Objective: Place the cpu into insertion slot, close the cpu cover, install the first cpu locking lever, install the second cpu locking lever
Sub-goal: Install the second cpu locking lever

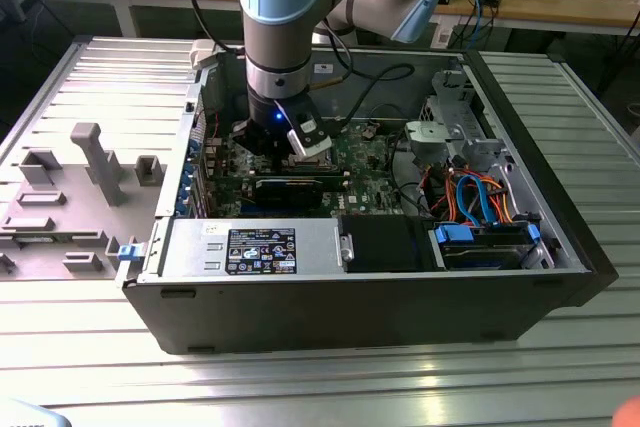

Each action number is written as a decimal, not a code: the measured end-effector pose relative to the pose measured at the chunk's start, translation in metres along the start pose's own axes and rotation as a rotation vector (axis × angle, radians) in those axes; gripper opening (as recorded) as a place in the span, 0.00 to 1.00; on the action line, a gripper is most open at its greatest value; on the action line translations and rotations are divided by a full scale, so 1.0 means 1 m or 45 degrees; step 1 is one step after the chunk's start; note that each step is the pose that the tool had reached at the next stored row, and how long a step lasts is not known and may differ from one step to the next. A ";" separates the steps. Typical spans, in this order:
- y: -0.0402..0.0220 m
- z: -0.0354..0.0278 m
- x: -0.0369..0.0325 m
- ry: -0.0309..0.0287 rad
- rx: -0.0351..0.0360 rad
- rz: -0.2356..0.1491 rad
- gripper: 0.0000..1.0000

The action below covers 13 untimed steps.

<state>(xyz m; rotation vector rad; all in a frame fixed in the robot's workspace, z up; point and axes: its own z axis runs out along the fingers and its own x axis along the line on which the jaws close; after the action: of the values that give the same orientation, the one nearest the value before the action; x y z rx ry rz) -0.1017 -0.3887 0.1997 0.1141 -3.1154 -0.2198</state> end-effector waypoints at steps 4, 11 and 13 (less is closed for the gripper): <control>0.0000 0.0004 -0.0001 0.0024 0.0005 -0.017 0.11; -0.0033 -0.0023 0.0003 0.0018 0.0019 -0.021 0.11; -0.0029 -0.0050 0.0003 0.0015 0.0014 -0.021 0.11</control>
<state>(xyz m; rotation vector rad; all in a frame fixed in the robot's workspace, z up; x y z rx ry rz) -0.1017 -0.3923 0.2042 0.1404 -3.1145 -0.2182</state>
